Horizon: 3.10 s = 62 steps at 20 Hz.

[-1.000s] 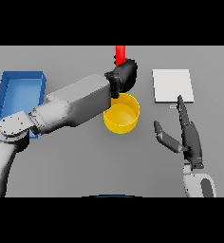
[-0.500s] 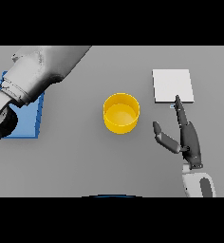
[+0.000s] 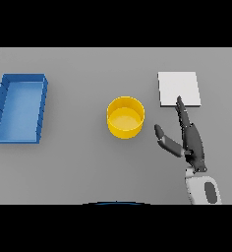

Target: Pick up the red beaker and tilt it to pour out 1 green nut into yellow bowl. Pick up the yellow bowl and place it on the metallic measuring scale.

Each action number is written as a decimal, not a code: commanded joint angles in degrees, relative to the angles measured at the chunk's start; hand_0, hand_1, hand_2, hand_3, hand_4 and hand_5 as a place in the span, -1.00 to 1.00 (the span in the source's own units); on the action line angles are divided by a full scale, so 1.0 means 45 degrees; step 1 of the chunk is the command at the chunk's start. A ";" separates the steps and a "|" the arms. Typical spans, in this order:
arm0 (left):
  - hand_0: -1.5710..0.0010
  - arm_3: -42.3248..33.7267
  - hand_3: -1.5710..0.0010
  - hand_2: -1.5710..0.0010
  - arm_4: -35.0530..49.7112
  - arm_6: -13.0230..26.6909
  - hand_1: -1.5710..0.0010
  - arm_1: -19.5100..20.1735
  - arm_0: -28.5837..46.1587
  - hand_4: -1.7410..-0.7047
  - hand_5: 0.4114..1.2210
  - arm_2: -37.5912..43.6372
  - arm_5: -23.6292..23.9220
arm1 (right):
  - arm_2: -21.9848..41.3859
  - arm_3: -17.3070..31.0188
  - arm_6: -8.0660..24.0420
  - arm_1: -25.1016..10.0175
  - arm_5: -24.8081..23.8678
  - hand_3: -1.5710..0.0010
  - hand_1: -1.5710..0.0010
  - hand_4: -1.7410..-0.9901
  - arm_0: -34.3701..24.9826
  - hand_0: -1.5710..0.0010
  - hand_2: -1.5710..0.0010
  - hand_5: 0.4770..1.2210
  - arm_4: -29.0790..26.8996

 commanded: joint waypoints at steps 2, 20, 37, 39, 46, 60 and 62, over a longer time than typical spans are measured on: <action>-1.00 0.0254 -0.93 -1.00 0.1138 0.0269 -1.00 0.0537 0.0803 -1.00 1.00 0.0624 0.0638 | -0.0110 -0.0071 0.0145 -0.0257 0.0175 1.00 1.00 0.73 -0.0031 1.00 1.00 -0.57 -0.0128; -1.00 -0.8561 -0.78 -1.00 0.8227 0.5643 -1.00 0.2779 1.0247 -1.00 1.00 0.1907 0.5855 | -0.0067 0.0416 -0.0461 -0.0572 0.0390 1.00 1.00 0.44 -0.0067 1.00 1.00 -0.41 0.0016; 0.48 -1.3346 0.63 0.56 1.0175 0.5708 0.54 0.5102 1.3056 0.89 -0.41 -0.0162 0.3239 | -0.0015 0.0298 -0.0461 -0.0515 0.0373 1.00 1.00 0.59 -0.0046 1.00 1.00 -0.44 -0.0033; 0.67 -1.2785 0.76 0.72 0.9941 0.5582 0.71 0.4919 1.2860 0.93 -0.42 -0.0214 0.3176 | -0.0077 0.0247 -0.0312 -0.0633 0.0441 1.00 1.00 0.56 -0.0078 1.00 1.00 -0.43 -0.0081; 0.93 -1.2659 0.95 0.94 0.9477 0.4896 0.94 0.4530 1.2708 0.99 -0.38 -0.0112 0.4352 | 0.0325 0.0064 0.0457 -0.0697 0.0089 1.00 1.00 0.54 -0.0217 1.00 1.00 -0.46 0.0929; 1.00 -1.2858 1.00 1.00 0.9751 0.4332 1.00 0.4408 1.2805 0.99 -0.35 0.0036 0.4334 | 0.4613 0.1837 -0.0213 -0.5041 0.4174 1.00 1.00 0.38 -0.5524 1.00 1.00 -0.39 0.6787; 1.00 -1.2907 1.00 1.00 0.9807 0.4235 1.00 0.4380 1.2897 0.98 -0.33 0.0066 0.4408 | 0.5170 0.2615 -0.0396 -0.4981 0.4479 1.00 1.00 0.41 -0.6365 1.00 1.00 -0.39 0.7279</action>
